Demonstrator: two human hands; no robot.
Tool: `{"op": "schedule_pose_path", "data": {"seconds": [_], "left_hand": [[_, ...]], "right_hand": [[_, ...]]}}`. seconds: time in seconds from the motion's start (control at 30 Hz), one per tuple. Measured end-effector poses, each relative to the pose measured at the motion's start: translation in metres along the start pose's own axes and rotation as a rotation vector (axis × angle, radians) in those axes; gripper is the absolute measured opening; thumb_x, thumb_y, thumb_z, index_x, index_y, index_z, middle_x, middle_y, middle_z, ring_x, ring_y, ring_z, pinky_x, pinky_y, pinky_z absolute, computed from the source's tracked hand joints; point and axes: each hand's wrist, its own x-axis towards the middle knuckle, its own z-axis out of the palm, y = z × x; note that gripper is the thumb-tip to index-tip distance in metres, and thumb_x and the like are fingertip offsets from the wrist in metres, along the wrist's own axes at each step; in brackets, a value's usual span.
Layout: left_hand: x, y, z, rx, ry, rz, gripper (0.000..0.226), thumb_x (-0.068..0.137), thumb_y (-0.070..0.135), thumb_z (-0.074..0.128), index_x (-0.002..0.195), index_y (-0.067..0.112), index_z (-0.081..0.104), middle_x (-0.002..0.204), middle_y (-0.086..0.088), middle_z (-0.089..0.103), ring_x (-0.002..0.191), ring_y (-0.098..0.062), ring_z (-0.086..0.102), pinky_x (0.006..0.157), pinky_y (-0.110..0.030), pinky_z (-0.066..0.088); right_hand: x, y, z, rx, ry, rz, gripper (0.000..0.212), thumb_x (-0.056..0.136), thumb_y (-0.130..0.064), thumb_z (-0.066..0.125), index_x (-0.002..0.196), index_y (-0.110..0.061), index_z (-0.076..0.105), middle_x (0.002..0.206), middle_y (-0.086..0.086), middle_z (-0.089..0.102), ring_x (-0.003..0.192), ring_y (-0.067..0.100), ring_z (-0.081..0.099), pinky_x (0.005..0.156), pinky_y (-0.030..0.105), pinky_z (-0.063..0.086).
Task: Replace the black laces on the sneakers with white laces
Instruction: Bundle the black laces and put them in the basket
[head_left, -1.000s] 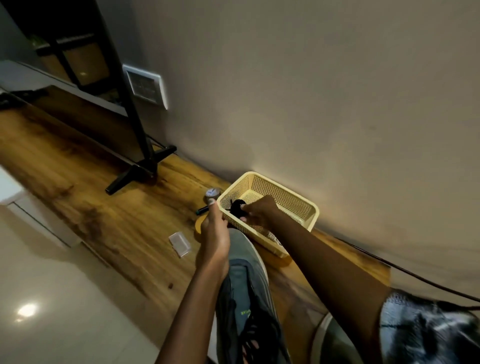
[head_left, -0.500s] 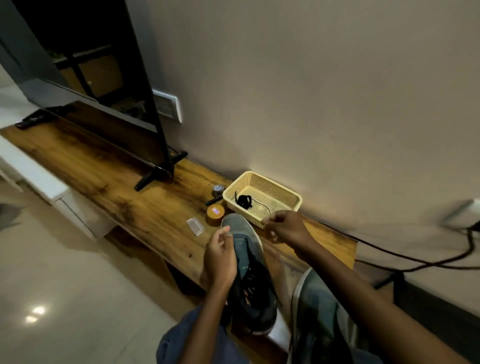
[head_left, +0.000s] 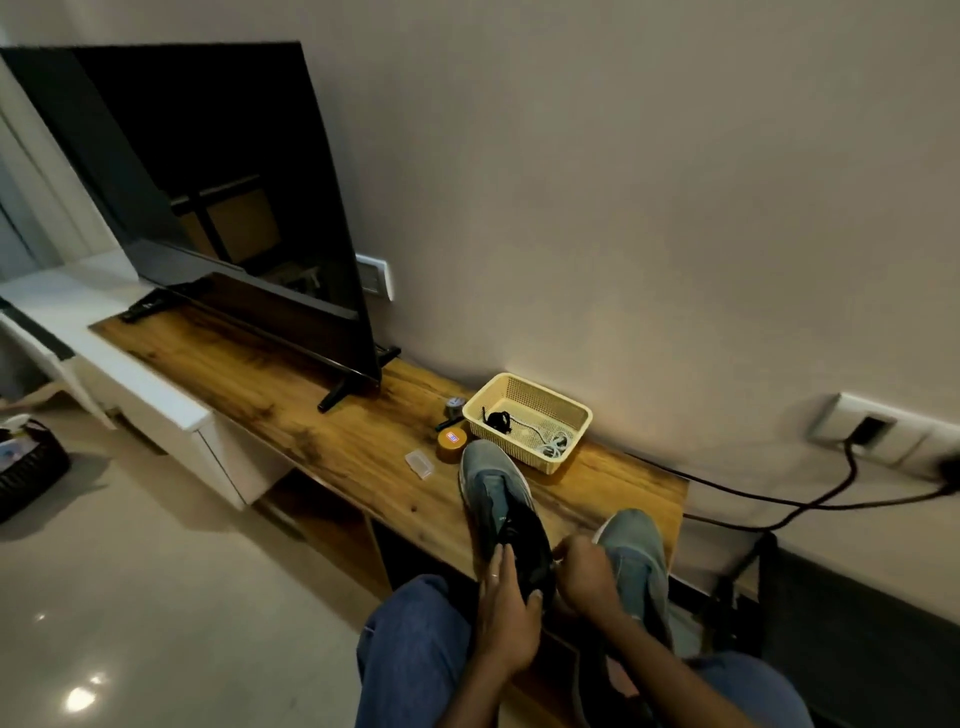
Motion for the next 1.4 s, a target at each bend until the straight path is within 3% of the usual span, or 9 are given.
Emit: {"op": "schedule_pose_path", "data": {"seconds": [0.13, 0.23, 0.4, 0.5, 0.57, 0.8, 1.0, 1.2, 1.4], "left_hand": [[-0.009, 0.006, -0.005, 0.081, 0.030, 0.022, 0.074, 0.100, 0.028, 0.043, 0.152, 0.019, -0.008, 0.161, 0.004, -0.006, 0.147, -0.018, 0.005, 0.119, -0.032, 0.012], [-0.015, 0.024, -0.016, 0.126, 0.116, 0.162, 0.070, 0.100, 0.026, 0.043, 0.153, 0.023, -0.002, 0.161, 0.006, 0.002, 0.147, -0.015, 0.003, 0.120, -0.033, 0.009], [-0.036, 0.070, -0.036, 0.147, 0.131, 0.422, 0.037, 0.101, 0.022, 0.040, 0.138, 0.026, 0.045, 0.138, 0.004, 0.052, 0.135, -0.013, 0.035, 0.120, -0.038, 0.009], [-0.060, 0.091, -0.046, -0.034, 0.071, 0.483, 0.024, 0.101, 0.024, 0.041, 0.111, 0.026, 0.062, 0.096, 0.006, 0.066, 0.099, -0.008, 0.058, 0.092, -0.026, 0.046], [-0.080, 0.105, -0.052, -0.176, 0.052, 0.510, 0.023, 0.102, 0.022, 0.042, 0.101, 0.021, 0.064, 0.076, 0.009, 0.061, 0.075, 0.002, 0.058, 0.065, -0.012, 0.043], [-0.133, 0.138, -0.068, -0.722, -0.110, 0.390, 0.035, 0.102, 0.023, 0.036, 0.083, 0.014, 0.064, 0.067, 0.006, 0.061, 0.064, -0.006, 0.060, 0.058, -0.018, 0.049], [-0.146, 0.136, -0.110, -1.080, -0.264, 0.227, 0.031, 0.101, 0.023, 0.038, 0.081, 0.009, 0.057, 0.056, 0.003, 0.047, 0.048, -0.006, 0.043, 0.046, -0.017, 0.038], [-0.161, 0.127, -0.126, -0.503, -0.575, 0.250, 0.040, 0.103, 0.022, 0.032, 0.087, 0.003, 0.063, 0.068, -0.007, 0.064, 0.058, -0.014, 0.061, 0.056, -0.019, 0.050], [-0.157, 0.126, -0.099, -0.658, -0.330, 0.135, 0.035, 0.103, 0.018, 0.036, 0.092, 0.000, 0.064, 0.080, -0.013, 0.070, 0.067, -0.014, 0.068, 0.062, -0.020, 0.055]], "right_hand": [[-0.015, -0.003, -0.018, 0.140, 0.120, -0.024, 0.034, 0.089, -0.010, 0.058, 0.058, -0.011, 0.046, 0.072, 0.012, 0.062, 0.078, 0.025, 0.063, 0.064, 0.035, 0.046], [-0.034, -0.009, -0.052, 0.189, 0.197, -0.166, 0.017, 0.090, -0.016, 0.063, 0.077, -0.007, 0.069, 0.080, 0.005, 0.069, 0.073, 0.013, 0.061, 0.066, 0.031, 0.047], [-0.085, -0.006, -0.107, 0.195, 0.238, -0.394, 0.004, 0.086, -0.019, 0.069, 0.086, -0.021, 0.073, 0.081, -0.009, 0.060, 0.069, 0.000, 0.053, 0.059, 0.009, 0.038], [-0.118, 0.001, -0.131, 0.362, 0.254, -0.397, 0.013, 0.083, -0.020, 0.072, 0.076, -0.029, 0.067, 0.075, -0.010, 0.065, 0.071, 0.000, 0.060, 0.061, 0.009, 0.043], [-0.142, 0.003, -0.145, 0.585, 0.280, -0.385, 0.011, 0.081, -0.025, 0.074, 0.089, -0.026, 0.066, 0.085, -0.007, 0.067, 0.077, 0.000, 0.062, 0.066, 0.011, 0.047], [-0.208, 0.003, -0.126, 1.160, -0.225, -0.305, 0.052, 0.085, -0.041, 0.059, 0.133, -0.026, 0.049, 0.127, -0.006, 0.062, 0.117, 0.006, 0.058, 0.100, 0.028, 0.048], [-0.218, 0.011, -0.136, 0.985, -0.260, -0.398, 0.023, 0.089, -0.031, 0.057, 0.086, -0.013, 0.071, 0.069, 0.002, 0.059, 0.067, 0.017, 0.053, 0.062, 0.024, 0.041], [-0.211, -0.004, -0.169, 0.770, -0.119, -0.348, 0.039, 0.080, -0.045, 0.057, 0.078, -0.005, 0.061, 0.064, 0.000, 0.052, 0.059, 0.012, 0.046, 0.056, 0.020, 0.038], [-0.218, -0.020, -0.176, 0.697, -0.013, -0.404, 0.030, 0.098, -0.028, 0.047, 0.076, -0.014, 0.061, 0.055, -0.011, 0.053, 0.052, -0.001, 0.047, 0.056, 0.019, 0.036]]}}
